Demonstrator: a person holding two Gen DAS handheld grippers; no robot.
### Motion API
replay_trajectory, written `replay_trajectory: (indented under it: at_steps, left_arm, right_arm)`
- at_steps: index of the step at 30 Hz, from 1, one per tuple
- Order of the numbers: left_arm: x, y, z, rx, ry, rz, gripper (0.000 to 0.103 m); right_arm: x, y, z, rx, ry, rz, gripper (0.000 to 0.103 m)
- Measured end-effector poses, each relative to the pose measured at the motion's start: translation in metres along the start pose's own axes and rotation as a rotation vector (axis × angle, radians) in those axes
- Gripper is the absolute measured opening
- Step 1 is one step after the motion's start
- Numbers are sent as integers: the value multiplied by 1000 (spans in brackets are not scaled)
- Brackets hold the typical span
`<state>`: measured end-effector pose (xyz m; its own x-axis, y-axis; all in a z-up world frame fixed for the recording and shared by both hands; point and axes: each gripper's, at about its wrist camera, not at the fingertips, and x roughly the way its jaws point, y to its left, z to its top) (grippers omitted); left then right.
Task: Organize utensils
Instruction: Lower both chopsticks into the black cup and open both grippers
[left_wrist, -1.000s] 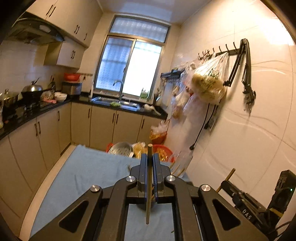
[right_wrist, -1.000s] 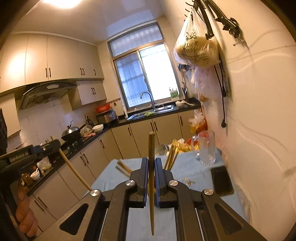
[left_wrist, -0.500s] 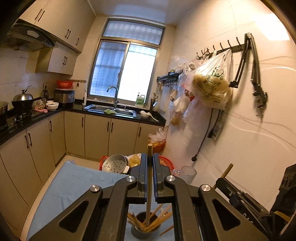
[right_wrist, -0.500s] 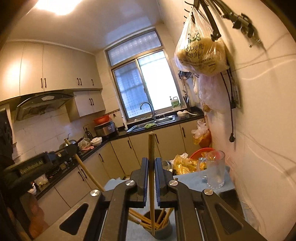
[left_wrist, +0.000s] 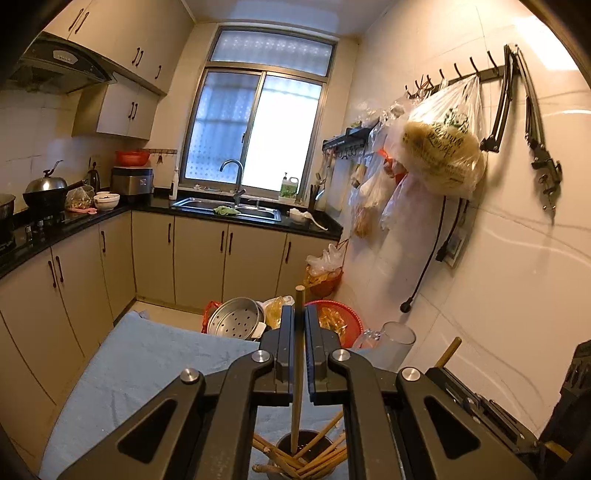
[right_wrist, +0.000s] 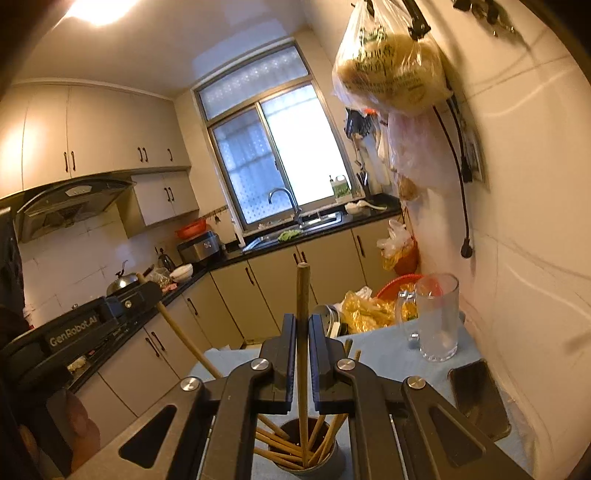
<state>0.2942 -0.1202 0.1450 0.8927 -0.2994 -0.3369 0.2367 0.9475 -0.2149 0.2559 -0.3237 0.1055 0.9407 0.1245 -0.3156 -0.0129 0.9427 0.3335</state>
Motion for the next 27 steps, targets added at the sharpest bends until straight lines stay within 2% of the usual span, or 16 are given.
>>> replay_trajectory:
  at_steps: [8,13,23,27]
  left_arm:
    - [18,0,-12,23,32,21,5]
    - [28,2,-24,28,81,18,5]
    - [37,8,-37,7,165,21,5]
    - [31,8,-39,6,198,11,7]
  right_arm:
    - [12,-5,-12,5,23,4,8]
    - [18,-9,-25,19,50,7,8]
    - [32,-24,-43,68,130,14,8]
    - [38,-30,-47,106,185,45,11]
